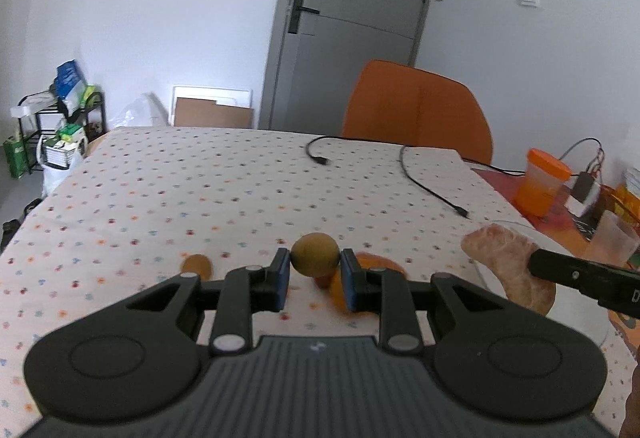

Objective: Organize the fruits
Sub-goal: 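Carry the peeled orange to the plate while the left gripper grasps a kiwi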

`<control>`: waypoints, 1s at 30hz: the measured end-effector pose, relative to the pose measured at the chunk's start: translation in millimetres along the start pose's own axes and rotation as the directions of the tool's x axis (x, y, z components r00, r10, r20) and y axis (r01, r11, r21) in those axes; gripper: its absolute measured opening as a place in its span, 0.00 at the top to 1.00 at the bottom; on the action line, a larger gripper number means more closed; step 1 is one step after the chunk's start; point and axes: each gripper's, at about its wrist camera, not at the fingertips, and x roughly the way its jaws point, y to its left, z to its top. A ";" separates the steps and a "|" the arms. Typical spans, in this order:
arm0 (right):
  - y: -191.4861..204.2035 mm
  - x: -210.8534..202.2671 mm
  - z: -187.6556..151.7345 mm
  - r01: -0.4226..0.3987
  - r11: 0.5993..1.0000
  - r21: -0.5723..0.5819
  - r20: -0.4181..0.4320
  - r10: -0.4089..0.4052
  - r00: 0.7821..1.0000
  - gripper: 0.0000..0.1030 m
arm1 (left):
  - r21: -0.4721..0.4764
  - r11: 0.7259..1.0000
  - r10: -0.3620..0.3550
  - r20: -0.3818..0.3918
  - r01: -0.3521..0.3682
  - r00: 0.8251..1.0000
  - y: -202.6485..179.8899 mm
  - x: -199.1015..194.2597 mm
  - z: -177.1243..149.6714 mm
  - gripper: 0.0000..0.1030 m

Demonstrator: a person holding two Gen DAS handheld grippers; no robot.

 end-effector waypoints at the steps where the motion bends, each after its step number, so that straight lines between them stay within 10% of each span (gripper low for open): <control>1: -4.0 -3.1 -0.2 0.009 1.000 0.004 0.003 -0.009 1.000 0.84 | 0.002 1.000 -0.007 0.000 0.007 1.000 -3.5 0.1 -0.2 0.75; 13: -40.8 -32.8 -1.3 0.091 0.995 0.035 0.038 -0.092 0.995 1.00 | 0.050 0.995 -0.081 -0.004 0.081 0.997 -47.8 0.8 -2.9 0.75; 30: -57.8 -44.3 -18.6 0.084 0.993 0.080 -0.020 -0.082 0.996 0.95 | 0.085 0.988 -0.124 -0.038 0.127 0.992 -67.9 8.0 -7.0 0.75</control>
